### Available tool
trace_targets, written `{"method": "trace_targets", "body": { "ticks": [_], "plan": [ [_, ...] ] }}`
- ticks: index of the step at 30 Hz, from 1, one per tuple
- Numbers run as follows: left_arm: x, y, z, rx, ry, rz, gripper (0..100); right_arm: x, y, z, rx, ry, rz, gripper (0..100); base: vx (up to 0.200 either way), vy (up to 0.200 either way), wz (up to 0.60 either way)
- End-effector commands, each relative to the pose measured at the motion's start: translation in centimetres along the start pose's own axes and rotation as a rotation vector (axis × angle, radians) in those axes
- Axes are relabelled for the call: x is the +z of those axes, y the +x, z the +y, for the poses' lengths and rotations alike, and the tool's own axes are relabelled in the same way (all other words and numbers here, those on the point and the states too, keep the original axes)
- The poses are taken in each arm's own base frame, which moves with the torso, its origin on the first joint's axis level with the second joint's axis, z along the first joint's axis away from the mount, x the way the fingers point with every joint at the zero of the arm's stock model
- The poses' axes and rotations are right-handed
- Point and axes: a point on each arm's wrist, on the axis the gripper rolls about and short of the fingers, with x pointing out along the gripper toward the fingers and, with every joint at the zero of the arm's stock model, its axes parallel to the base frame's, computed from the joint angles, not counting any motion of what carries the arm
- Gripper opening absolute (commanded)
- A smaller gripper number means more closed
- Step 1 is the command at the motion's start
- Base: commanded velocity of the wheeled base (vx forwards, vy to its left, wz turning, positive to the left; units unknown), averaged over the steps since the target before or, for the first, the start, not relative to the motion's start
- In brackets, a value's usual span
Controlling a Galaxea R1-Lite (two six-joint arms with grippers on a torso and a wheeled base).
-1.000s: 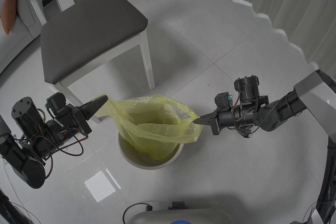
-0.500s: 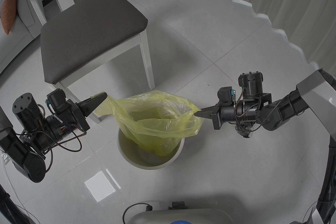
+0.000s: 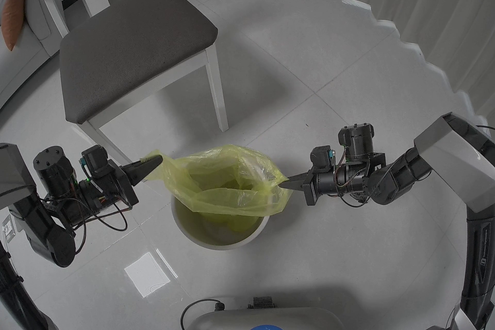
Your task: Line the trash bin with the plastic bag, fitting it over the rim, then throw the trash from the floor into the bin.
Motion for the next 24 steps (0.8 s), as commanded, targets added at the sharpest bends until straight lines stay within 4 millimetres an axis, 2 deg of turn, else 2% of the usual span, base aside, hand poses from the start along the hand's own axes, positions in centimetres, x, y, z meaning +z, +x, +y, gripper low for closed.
{"method": "trace_targets", "body": {
  "ticks": [1,4,9,16,24],
  "plan": [
    [-2.5,-0.8,-0.7,-0.018,-0.015,0.085,0,-2.3,0.1,0.6,0.02,0.017,0.062,0,0.0,0.0,0.0],
    [-3.5,-1.3,-1.1,-0.021,-0.009,0.127,0,-3.3,-0.1,1.1,0.027,0.02,0.091,0,0.0,0.0,0.0],
    [-5.5,-1.9,-0.6,-0.023,0.019,0.196,0,-4.6,-0.2,1.7,0.043,0.018,0.127,0,0.0,0.0,0.0],
    [-7.4,-3.3,0.5,-0.063,0.071,0.253,0,-4.9,0.0,1.9,0.048,0.018,0.136,0,0.0,0.0,0.0],
    [-9.2,-4.0,2.2,-0.035,0.137,0.289,0,-4.9,0.3,2.1,0.056,0.012,0.138,0,0.0,0.0,0.0]
  ]
}}
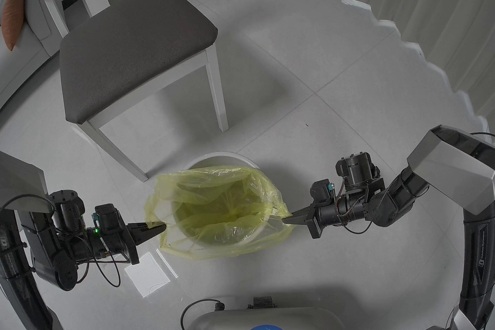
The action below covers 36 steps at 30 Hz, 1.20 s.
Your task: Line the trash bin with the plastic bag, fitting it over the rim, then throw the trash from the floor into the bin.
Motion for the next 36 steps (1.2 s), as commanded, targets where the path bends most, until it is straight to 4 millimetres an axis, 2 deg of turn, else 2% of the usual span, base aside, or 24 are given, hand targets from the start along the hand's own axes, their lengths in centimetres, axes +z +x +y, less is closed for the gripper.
{"method": "trace_targets", "body": {
  "ticks": [1,10,18,28,36],
  "plan": [
    [-1.6,0.0,0.9,0.02,-0.025,0.027,0,0.0,0.3,0.1,0.006,-0.002,0.003,0,0.0,0.0,0.0],
    [-1.8,0.2,1.7,0.048,0.031,0.028,0,0.1,0.3,0.1,0.005,-0.005,-0.001,0,0.0,0.0,0.0],
    [-3.8,1.3,2.3,0.082,0.038,0.088,0,-0.1,0.2,-0.2,0.0,0.0,0.001,0,0.0,0.0,0.0],
    [-3.8,4.6,2.0,0.061,0.065,0.096,0,-0.7,0.1,-1.8,-0.026,0.021,-0.001,0,0.0,0.0,0.0],
    [-4.2,5.1,2.2,0.078,0.049,0.102,0,-1.2,0.6,-2.8,-0.037,0.027,-0.004,0,0.0,0.0,0.0]
  ]
}}
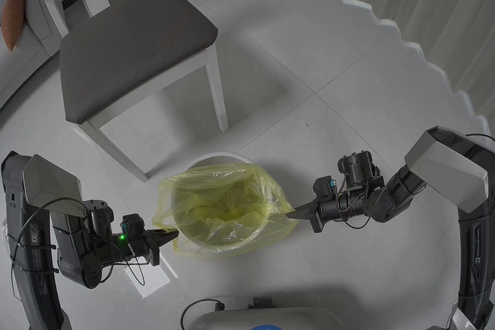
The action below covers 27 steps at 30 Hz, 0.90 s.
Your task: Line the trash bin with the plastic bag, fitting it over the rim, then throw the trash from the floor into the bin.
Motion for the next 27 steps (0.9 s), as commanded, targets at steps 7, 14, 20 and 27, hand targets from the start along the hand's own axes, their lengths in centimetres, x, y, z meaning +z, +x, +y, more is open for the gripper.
{"method": "trace_targets", "body": {
  "ticks": [7,14,20,27],
  "plan": [
    [0.7,-0.6,0.3,0.023,-0.017,-0.028,0,-0.2,0.1,-0.2,-0.002,-0.001,-0.001,100,0.0,0.0,0.0],
    [1.0,-0.6,0.2,0.019,-0.014,-0.036,0,2.1,-3.8,1.6,-0.028,-0.03,-0.04,100,0.0,0.0,0.0],
    [0.8,-0.6,0.1,0.012,-0.02,-0.028,0,2.8,-6.8,1.8,-0.074,-0.066,-0.067,100,0.0,0.0,0.0],
    [0.7,-0.8,-0.2,0.01,-0.028,-0.02,100,5.5,-7.7,2.1,-0.089,-0.151,-0.145,100,0.0,0.0,0.0]
  ]
}}
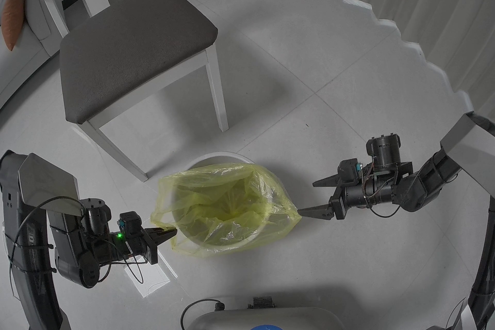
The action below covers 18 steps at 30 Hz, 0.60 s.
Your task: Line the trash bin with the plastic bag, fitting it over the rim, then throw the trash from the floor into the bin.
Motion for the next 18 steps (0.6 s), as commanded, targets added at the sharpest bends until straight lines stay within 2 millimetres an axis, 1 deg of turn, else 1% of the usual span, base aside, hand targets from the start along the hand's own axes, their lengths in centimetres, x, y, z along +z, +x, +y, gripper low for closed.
{"method": "trace_targets", "body": {
  "ticks": [1,3,4,5,6,10,11,15,16,18],
  "plan": [
    [0.2,-0.1,-0.1,0.003,0.011,-0.012,100,2.5,-0.3,0.4,-0.011,-0.087,-0.074,100,0.0,0.0,0.0],
    [0.2,-0.1,-0.1,0.002,0.01,-0.01,100,3.0,-0.2,0.4,-0.014,-0.111,-0.097,100,0.0,0.0,0.0],
    [0.2,-0.2,-0.1,0.005,0.008,-0.01,100,4.1,0.0,0.3,-0.02,-0.149,-0.143,100,0.0,0.0,0.0],
    [0.1,-0.2,-0.1,0.005,0.007,-0.008,100,4.3,0.1,0.4,-0.019,-0.156,-0.149,100,0.0,0.0,0.0],
    [0.1,-0.3,-0.1,0.006,0.007,-0.007,100,5.4,0.4,0.4,-0.017,-0.183,-0.175,100,0.0,0.0,0.0],
    [0.0,-0.3,-0.1,0.006,0.004,-0.005,100,7.3,1.8,0.8,0.012,-0.213,-0.191,100,0.0,0.0,0.0],
    [0.0,-0.4,-0.2,0.004,0.002,-0.002,100,7.6,2.0,0.8,0.016,-0.216,-0.193,100,0.0,0.0,0.0],
    [-0.1,-0.6,-0.6,-0.003,-0.002,0.007,100,8.5,3.7,0.9,0.036,-0.244,-0.196,100,0.0,0.0,0.0],
    [-0.1,-0.6,-0.6,-0.003,-0.002,0.007,100,8.5,3.7,0.9,0.036,-0.244,-0.196,100,0.0,0.0,0.0],
    [0.0,-0.8,-0.7,-0.003,-0.002,0.01,100,8.5,4.9,0.8,0.05,-0.264,-0.192,100,0.0,0.0,0.0]
  ]
}}
